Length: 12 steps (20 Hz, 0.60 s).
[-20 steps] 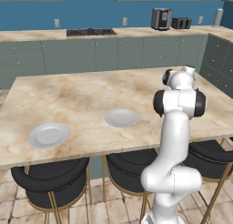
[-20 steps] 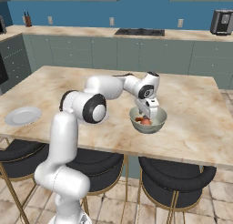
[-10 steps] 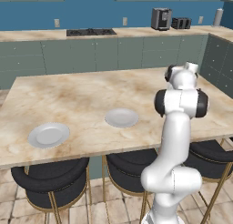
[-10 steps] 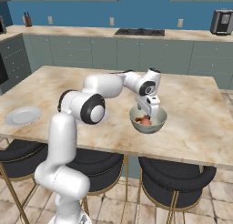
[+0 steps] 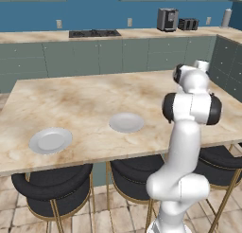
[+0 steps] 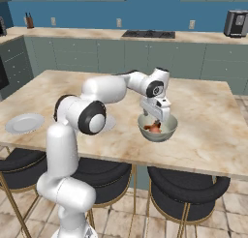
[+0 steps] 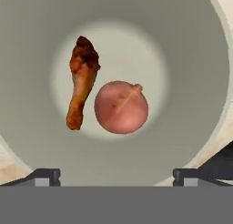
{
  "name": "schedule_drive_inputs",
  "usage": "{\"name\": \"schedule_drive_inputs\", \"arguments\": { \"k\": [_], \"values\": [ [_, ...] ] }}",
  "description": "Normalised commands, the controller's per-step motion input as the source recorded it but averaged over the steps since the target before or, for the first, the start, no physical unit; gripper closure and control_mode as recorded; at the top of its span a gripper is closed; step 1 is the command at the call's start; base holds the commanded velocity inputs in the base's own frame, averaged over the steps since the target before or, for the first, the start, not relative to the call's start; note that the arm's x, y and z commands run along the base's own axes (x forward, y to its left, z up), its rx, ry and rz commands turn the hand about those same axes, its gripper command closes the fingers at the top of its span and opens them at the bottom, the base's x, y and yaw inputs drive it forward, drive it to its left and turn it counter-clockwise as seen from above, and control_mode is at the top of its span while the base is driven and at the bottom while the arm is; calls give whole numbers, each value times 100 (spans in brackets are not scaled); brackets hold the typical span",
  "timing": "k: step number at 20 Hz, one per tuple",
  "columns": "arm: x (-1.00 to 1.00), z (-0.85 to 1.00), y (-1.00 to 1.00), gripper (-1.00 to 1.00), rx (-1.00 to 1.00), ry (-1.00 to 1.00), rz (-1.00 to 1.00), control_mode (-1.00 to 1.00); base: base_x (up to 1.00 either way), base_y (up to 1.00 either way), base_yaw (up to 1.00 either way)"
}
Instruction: Pick the chicken drumstick and onion from their plates and place them in the bowl. Then put the bowl in the fridge.
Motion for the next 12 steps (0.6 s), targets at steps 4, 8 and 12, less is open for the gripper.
{"name": "schedule_drive_inputs", "arguments": {
  "k": [4,8,12],
  "values": [
    [-59,0,39,-100,-18,-12,34,-100,0,0,0],
    [-49,0,39,-100,-14,-10,34,-100,0,0,0],
    [-47,0,36,-100,-6,-7,31,-100,0,0,0]
  ]
}}
